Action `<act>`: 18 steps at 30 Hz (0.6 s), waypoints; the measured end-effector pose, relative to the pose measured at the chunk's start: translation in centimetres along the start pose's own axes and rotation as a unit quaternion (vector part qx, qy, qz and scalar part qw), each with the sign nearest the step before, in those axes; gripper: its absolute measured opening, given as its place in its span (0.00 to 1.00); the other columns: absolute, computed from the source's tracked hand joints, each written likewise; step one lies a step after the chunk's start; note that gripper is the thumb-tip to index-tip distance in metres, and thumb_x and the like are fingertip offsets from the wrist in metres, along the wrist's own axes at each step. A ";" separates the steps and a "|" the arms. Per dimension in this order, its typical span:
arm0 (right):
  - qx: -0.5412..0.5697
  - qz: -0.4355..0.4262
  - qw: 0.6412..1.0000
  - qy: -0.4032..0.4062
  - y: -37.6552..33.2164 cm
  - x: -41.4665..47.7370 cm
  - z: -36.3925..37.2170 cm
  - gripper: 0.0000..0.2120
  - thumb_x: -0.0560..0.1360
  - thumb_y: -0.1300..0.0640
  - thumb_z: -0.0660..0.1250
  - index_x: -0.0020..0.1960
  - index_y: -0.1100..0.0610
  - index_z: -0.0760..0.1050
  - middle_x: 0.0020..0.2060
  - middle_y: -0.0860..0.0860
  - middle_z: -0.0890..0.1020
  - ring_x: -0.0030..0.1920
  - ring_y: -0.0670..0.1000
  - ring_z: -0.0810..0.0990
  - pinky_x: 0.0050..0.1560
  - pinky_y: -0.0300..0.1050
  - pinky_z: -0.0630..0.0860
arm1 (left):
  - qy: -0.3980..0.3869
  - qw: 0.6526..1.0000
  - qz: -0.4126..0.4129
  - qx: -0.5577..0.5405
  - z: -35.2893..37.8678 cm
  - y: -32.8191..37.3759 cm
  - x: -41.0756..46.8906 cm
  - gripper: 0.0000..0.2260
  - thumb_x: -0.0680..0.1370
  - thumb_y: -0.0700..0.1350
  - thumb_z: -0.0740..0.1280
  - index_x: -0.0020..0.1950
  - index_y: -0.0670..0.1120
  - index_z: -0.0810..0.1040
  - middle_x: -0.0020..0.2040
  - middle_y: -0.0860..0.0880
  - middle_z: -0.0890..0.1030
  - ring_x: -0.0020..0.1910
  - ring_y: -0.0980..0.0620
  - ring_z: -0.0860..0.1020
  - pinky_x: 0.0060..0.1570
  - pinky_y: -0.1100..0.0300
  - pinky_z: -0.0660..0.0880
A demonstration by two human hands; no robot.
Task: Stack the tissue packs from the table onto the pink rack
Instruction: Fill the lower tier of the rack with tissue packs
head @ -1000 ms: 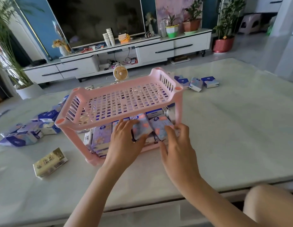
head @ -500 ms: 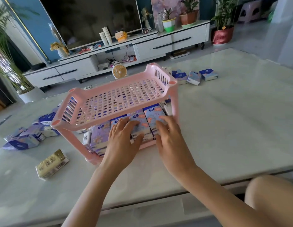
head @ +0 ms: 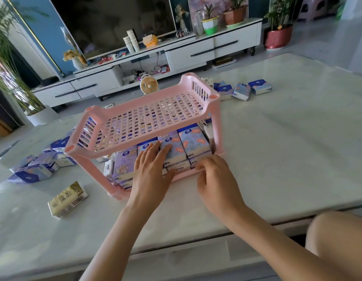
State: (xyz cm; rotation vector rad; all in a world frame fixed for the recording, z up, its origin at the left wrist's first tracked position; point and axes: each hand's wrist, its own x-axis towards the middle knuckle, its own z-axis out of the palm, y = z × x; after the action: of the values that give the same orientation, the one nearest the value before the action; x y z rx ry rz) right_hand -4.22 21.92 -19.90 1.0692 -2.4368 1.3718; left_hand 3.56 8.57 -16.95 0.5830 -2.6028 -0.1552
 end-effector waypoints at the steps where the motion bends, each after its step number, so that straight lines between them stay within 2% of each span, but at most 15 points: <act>1: -0.012 -0.006 1.000 -0.003 0.1 0.2 0.1 0.08 0.70 0.70 0.63 0.47 0.63 0.77 0.46 0.56 0.78 0.49 0.57 0.76 0.49 0.46 0.74 | 0.005 1.000 0.002 0.004 0.1 0.0 0.0 0.28 0.72 0.45 0.72 0.70 0.46 0.68 0.71 0.43 0.66 0.71 0.42 0.63 0.66 0.57 0.50; 7: 0.007 0.002 0.999 -0.033 0.2 0.7 0.2 0.10 0.71 0.68 0.63 0.52 0.63 0.77 0.50 0.56 0.78 0.53 0.56 0.74 0.55 0.46 0.74 | 0.017 0.999 0.024 0.041 0.8 -0.3 -0.3 0.28 0.69 0.42 0.75 0.67 0.43 0.72 0.67 0.38 0.71 0.66 0.37 0.69 0.64 0.49 0.56; 11: 0.023 0.011 0.999 -0.043 0.4 1.1 0.1 0.11 0.71 0.69 0.61 0.51 0.63 0.77 0.50 0.57 0.78 0.53 0.57 0.75 0.56 0.49 0.74 | 0.016 0.999 0.024 0.035 0.6 -0.3 -0.3 0.28 0.71 0.43 0.73 0.69 0.44 0.70 0.69 0.39 0.69 0.68 0.38 0.67 0.65 0.51 0.54; 18: 0.026 0.021 0.998 -0.056 0.6 1.5 0.3 0.11 0.72 0.69 0.60 0.51 0.63 0.76 0.50 0.57 0.77 0.53 0.58 0.75 0.55 0.50 0.73 | 0.017 0.998 0.036 0.038 0.6 -0.5 -0.3 0.28 0.69 0.41 0.75 0.67 0.42 0.72 0.67 0.38 0.71 0.66 0.36 0.69 0.64 0.49 0.56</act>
State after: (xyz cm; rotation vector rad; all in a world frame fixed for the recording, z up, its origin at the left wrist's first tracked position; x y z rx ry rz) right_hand -5.64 21.13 -19.80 1.1415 -2.5289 1.4342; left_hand 3.68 8.20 -17.72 0.5112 -2.6009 -0.0233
